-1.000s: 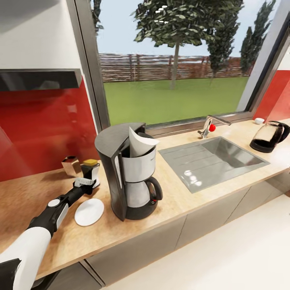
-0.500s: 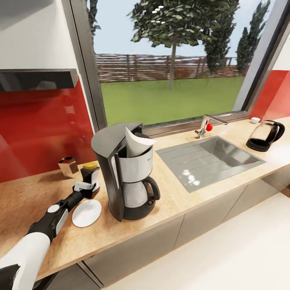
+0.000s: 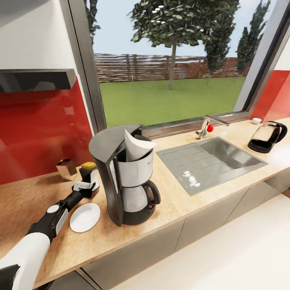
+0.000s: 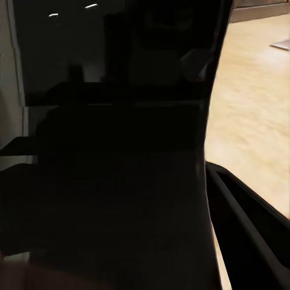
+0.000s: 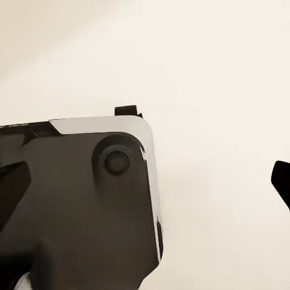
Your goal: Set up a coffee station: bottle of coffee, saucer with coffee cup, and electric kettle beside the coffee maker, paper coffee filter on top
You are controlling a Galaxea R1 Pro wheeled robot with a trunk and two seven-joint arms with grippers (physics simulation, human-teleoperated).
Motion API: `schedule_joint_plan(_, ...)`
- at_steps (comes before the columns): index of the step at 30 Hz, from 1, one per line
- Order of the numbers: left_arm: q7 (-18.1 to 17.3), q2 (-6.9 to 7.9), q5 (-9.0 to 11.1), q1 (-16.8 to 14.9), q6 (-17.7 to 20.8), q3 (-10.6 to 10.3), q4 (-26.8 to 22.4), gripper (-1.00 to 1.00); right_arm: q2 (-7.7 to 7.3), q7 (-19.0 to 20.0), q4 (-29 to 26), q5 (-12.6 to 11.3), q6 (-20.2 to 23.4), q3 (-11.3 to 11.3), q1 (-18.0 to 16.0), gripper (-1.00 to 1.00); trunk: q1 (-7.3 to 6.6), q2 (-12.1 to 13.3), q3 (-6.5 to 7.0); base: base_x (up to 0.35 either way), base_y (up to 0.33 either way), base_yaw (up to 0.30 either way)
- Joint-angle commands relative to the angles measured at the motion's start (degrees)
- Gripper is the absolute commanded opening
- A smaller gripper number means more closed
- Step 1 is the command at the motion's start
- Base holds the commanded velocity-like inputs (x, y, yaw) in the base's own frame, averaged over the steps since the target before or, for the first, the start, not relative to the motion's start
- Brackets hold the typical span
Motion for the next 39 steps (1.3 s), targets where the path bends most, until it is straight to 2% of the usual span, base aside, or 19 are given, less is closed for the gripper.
schedule_joint_plan(1,-0.35,-0.05,-0.05,-0.06,-0.31,0.41,0.06,-1.00,-0.02,0.18,0.07,-0.58,-0.23,0.29,-0.05,1.00,0.04,-0.11,-0.11,0.022,0.000,0.000)
schedule_joint_plan(11,-0.63,-0.20,0.42,0.98,-0.38,0.24,-0.08,-1.00,-0.02,0.13,0.09,-0.58,-0.23,0.29,-0.05,1.00,0.04,-0.11,-0.11,0.002,0.000,0.000)
schedule_joint_plan(16,-0.70,-0.80,0.37,1.09,-0.40,0.21,0.02,-1.00,-0.02,0.12,0.09,-0.58,-0.23,0.29,-0.05,1.00,0.04,-0.11,-0.11,0.000,0.000,0.000)
schedule_joint_plan(17,-0.70,-0.88,0.36,1.10,-0.41,0.21,0.04,1.00,-0.02,0.11,0.09,-0.58,-0.23,0.29,-0.05,1.00,0.04,-0.11,-0.11,0.000,0.000,0.000)
schedule_joint_plan(21,-0.71,-1.25,0.35,1.74,-0.40,0.21,-0.38,1.00,-0.02,0.11,0.09,-0.58,-0.23,0.29,-0.05,1.00,0.04,-0.11,-0.11,0.000,0.000,0.000)
schedule_joint_plan(39,-0.71,-1.19,0.38,2.65,-0.41,0.30,-0.82,1.00,-0.02,0.10,0.09,-0.58,-0.23,0.29,-0.05,1.00,0.04,-0.11,-0.11,0.000,0.000,0.000)
